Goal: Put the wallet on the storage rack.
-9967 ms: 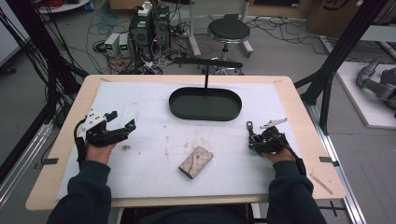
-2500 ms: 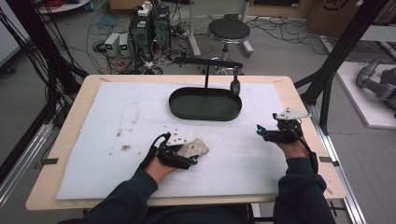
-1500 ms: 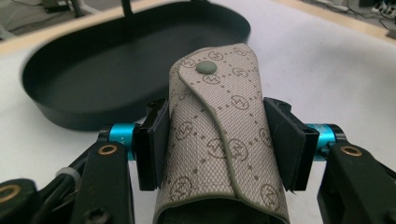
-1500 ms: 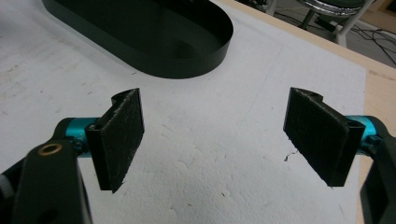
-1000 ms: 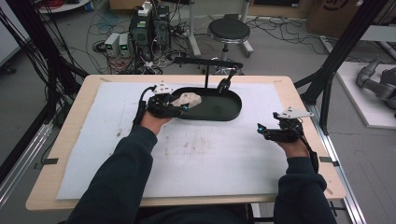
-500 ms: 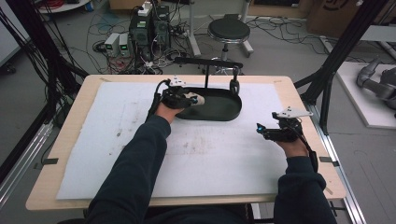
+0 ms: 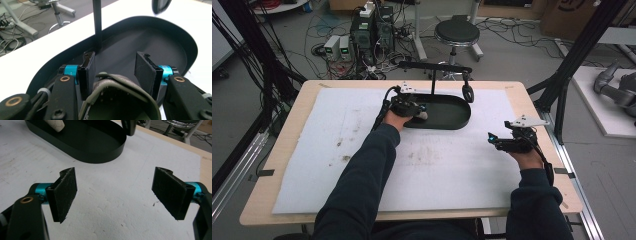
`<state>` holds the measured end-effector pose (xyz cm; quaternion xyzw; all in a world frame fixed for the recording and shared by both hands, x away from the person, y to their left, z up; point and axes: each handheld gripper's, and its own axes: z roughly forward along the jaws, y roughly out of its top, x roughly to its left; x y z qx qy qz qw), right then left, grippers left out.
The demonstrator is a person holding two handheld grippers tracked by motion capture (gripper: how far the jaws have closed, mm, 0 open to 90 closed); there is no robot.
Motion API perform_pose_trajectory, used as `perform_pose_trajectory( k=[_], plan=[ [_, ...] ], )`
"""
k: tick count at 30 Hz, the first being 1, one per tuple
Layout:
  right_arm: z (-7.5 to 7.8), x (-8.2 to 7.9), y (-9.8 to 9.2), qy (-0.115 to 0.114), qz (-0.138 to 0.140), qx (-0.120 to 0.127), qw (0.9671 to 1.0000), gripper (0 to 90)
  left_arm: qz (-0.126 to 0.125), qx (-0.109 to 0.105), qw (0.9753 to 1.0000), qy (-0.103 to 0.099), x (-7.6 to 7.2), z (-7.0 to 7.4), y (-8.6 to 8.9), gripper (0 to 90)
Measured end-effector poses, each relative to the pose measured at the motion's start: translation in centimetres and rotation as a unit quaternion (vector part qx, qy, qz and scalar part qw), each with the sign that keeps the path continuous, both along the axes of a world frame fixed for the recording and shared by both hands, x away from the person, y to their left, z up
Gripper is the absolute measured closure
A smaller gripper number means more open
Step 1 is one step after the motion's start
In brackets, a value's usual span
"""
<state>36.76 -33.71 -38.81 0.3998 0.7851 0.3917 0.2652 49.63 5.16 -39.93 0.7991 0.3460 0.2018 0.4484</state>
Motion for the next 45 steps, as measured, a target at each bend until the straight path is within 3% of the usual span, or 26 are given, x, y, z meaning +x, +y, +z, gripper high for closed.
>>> perform_pose_trajectory(
  k=[8, 10, 11, 17, 20, 23, 28, 31, 40, 45],
  plan=[
    [0.0, -0.1, 0.1, -0.001, 0.000, -0.002, 1.0000, 20.8, 0.003, 0.011, 0.9999, -0.005, -0.3, -0.6, 0.1, 52.0],
    [0.0, -0.1, 0.1, -0.001, 0.000, -0.002, 1.0000, 20.8, 0.000, 0.034, 0.9994, -0.004, -0.2, -1.3, -0.1, 70.0],
    [0.0, -0.1, 0.1, -0.002, 0.001, -0.002, 1.0000, 20.8, 0.001, 0.032, 0.9995, 0.005, -0.1, -1.7, -0.2, 67.3],
    [-0.1, 0.0, -0.3, 0.001, -0.002, 0.004, 1.0000, 20.8, 0.015, 0.015, 0.9997, -0.014, 0.4, -2.4, -0.6, 65.0],
    [-0.1, 0.0, -0.4, 0.002, -0.003, 0.004, 1.0000, 20.8, 0.018, 0.015, 0.9995, -0.022, 0.4, -2.3, -0.4, 61.7],
    [-0.1, 0.0, -0.4, 0.002, -0.001, 0.005, 1.0000, 20.8, 0.029, 0.001, 0.9993, -0.024, 0.4, -1.8, 0.0, 56.4],
    [-0.1, 0.0, -0.4, 0.001, -0.002, 0.003, 1.0000, 20.8, 0.019, -0.014, 0.9994, -0.027, -0.8, -0.5, 0.5, 53.9],
    [-0.1, -0.1, -0.2, 0.000, 0.000, -0.002, 1.0000, 20.8, 0.022, -0.026, 0.9993, -0.017, -1.5, -0.3, 1.1, 51.5],
    [-0.1, -0.1, -0.2, 0.000, 0.000, -0.004, 1.0000, 20.8, 0.027, -0.048, 0.9985, -0.006, -4.7, -1.1, 3.8, 51.1],
    [-0.2, -0.1, 0.0, 0.002, 0.000, -0.007, 1.0000, 20.8, 0.035, -0.040, 0.9986, -0.004, -4.8, -1.7, 4.3, 52.8]
  ],
)
